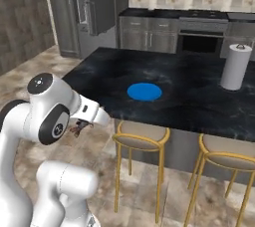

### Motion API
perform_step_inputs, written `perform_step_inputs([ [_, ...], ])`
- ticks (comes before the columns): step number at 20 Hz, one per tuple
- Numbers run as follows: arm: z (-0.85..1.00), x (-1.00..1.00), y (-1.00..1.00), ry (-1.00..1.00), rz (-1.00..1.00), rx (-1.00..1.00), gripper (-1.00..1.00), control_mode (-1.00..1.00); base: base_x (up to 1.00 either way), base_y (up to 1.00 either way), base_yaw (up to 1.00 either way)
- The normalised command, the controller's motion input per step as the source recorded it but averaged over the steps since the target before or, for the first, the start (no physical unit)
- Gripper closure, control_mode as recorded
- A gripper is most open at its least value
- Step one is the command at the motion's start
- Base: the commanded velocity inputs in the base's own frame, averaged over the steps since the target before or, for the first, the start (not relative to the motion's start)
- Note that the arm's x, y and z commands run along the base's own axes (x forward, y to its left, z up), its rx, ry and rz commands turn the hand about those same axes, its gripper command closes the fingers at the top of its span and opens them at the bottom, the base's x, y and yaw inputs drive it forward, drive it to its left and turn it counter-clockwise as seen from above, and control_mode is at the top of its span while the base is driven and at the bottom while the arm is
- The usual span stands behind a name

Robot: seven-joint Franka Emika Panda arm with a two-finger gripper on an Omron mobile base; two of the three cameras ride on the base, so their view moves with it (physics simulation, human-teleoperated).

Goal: Take the fish from the fridge and place it on the digital scale on the counter by the fridge. Wait a few seconds for a reading, then move it to the plate on the dining counter.

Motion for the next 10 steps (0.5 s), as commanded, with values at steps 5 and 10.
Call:
perform_step_inputs([
  [5,0.0,0.0,0.0,0.0,0.0,0.0,1.0,1.0,1.0,0.35,-0.3],
  [10,0.0,0.0,0.0,0.0,0.0,0.0,1.0,1.0,1.0,0.28,-0.25],
])
